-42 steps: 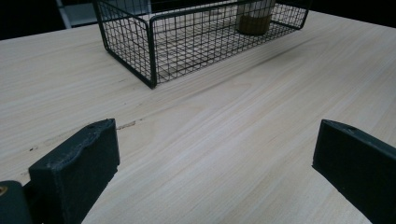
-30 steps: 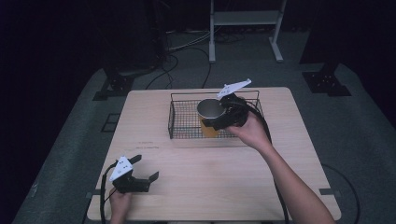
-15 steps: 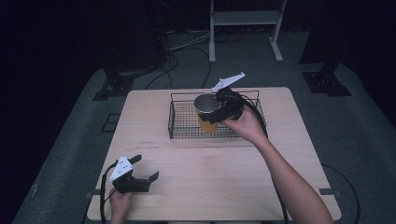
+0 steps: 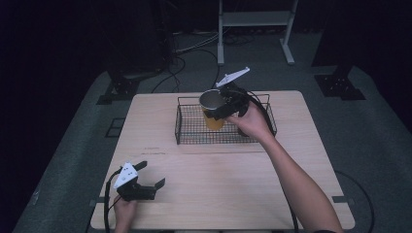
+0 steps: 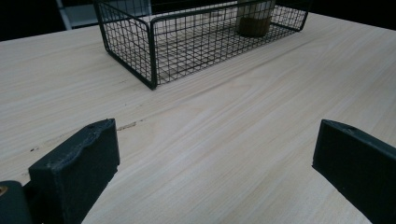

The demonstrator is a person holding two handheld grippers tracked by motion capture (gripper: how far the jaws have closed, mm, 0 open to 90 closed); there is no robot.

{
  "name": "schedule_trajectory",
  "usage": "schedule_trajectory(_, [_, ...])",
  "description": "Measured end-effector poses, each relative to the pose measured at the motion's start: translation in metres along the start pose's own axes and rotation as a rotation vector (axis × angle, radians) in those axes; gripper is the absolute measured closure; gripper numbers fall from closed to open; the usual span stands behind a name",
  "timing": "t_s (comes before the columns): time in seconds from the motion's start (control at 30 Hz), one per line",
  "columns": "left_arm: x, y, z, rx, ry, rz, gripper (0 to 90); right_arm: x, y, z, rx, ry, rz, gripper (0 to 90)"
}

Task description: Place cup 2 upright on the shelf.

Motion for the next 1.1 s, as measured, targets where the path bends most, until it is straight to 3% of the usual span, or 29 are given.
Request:
schedule_trajectory(0.53, [0.001,0.000,0.000,-0.003,-0.005,-0.003,0.0,-0.017,0.024,0.002,-0.044,-0.005,-0.040,13.5])
schedule_trajectory(1.1, [0.001,0.000,0.000,0.001,0.003,-0.004,0.0,-0.041,0.028,0.002,-0.054,-0.019,-0.055,13.5])
Point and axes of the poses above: each handheld gripper's, and its own axes: x roughly backward along the jaws, z roughly out of its top, y roughly to its right, the point moved 3 cm from there along -x, roughly forward along the jaws, and after that the axes turned 11 degrees about y, right-handed, at the moved point
